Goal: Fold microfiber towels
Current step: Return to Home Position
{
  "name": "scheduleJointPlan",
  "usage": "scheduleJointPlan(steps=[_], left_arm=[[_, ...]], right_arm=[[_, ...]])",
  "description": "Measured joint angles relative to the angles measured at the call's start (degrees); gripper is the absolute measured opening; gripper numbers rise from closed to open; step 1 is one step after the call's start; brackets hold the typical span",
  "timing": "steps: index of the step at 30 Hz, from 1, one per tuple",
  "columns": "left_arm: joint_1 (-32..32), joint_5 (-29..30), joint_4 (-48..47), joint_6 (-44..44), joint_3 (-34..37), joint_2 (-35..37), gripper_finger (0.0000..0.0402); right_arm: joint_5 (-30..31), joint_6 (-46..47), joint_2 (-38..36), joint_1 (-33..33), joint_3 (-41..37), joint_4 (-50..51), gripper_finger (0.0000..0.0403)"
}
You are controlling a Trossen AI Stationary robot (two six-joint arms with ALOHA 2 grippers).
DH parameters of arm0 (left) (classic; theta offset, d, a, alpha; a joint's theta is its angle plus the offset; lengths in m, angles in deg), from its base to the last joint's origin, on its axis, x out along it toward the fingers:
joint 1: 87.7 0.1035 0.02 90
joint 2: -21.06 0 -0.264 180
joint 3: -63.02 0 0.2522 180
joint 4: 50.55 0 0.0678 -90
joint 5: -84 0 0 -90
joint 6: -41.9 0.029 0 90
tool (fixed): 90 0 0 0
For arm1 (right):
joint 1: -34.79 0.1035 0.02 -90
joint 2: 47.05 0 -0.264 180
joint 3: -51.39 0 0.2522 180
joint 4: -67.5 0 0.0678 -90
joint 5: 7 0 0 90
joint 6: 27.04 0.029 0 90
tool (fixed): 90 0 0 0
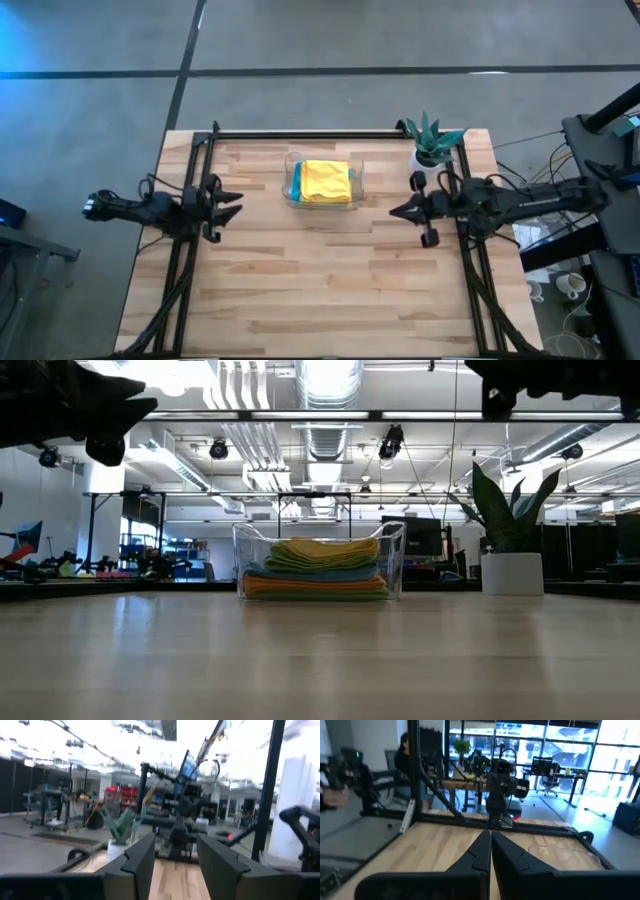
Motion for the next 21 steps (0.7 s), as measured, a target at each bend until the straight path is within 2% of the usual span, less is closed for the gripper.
scheduleJointPlan(steps=[7,10,14,15,21], left_arm=[[0.0,-3.2,0.2,0.5,0.0,-0.3,0.0132],[0.0,-6.7,3.6,2.4,0.0,0.1,0.0132],[0.0,-7.0,3.8,2.9,0.1,0.1,0.0132],[0.0,-6.9,2.3,2.5,0.1,0.1,0.0132],[0.0,-6.7,0.5,-0.4,0.1,0.1,0.0132]], right_arm=[[-0.7,4.2,-14.0,1.2,-8.3,-0.7,0.0009],[-0.6,6.2,-22.2,1.4,-13.4,-0.9,0.0009],[-0.6,7.7,-34.3,1.4,-19.7,-1.1,0.0009],[-0.6,7.9,-36.8,1.4,-20.0,1.8,0.0009],[-1.6,8.3,-36.5,1.9,-19.1,3.9,0.0009]])
